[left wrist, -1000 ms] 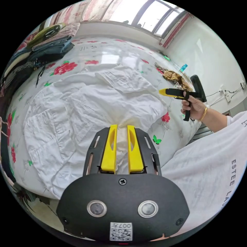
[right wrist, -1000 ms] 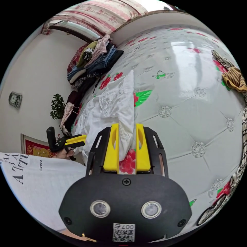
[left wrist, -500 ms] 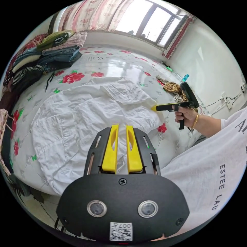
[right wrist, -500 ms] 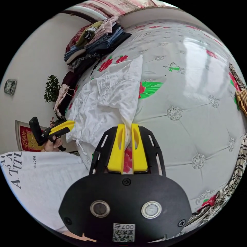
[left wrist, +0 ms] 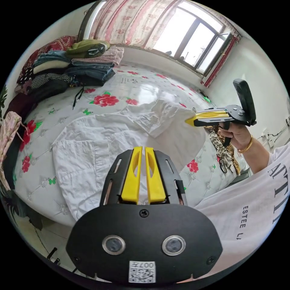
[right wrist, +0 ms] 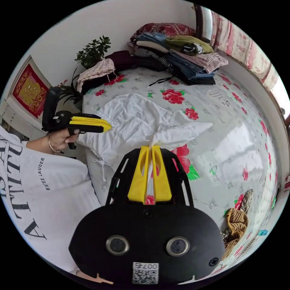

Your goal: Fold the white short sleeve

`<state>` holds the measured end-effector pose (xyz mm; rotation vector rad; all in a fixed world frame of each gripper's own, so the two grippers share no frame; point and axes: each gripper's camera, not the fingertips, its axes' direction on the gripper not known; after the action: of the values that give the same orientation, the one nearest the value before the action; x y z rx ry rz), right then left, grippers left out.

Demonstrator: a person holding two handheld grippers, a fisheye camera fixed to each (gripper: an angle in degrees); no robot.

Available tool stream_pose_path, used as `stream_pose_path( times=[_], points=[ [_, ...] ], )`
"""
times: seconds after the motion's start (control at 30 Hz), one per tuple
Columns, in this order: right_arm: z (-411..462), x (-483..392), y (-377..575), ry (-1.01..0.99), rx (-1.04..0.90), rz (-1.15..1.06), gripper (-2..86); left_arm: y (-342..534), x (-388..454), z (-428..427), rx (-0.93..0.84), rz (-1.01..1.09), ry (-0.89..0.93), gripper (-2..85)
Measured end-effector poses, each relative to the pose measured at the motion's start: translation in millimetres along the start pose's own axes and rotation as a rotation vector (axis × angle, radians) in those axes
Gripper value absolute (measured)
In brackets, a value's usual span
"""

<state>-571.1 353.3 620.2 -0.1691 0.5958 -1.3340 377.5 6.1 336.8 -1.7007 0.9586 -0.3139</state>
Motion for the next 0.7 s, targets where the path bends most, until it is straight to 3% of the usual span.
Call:
stream_pose_path(
  times=[0.23,0.4,0.53,0.6,0.7],
  points=[
    [-41,-108,-151,-0.109,0.090,-0.309,-0.1,64,-61,-33,-0.023,-0.207,-0.059,-0.9],
    [16,-206,-245,-0.279,0.108,-0.496,0.4,132,-102,-73,-0.009,-0.387,-0.110,-0.9],
    [99,-241,-282,-0.430,0.099,-0.471,2.4,182,-134,-101,-0.008,-0.547,-0.102,-0.8],
    [148,-243,-299,-0.572,-0.056,-0.419,3.5,195,-144,-111,0.003,-0.591,-0.073,-0.6],
    [138,-211,-295,-0.618,-0.029,-0.341,4.8,205,-158,-124,0.040,-0.620,-0.040,0.6]
  ],
)
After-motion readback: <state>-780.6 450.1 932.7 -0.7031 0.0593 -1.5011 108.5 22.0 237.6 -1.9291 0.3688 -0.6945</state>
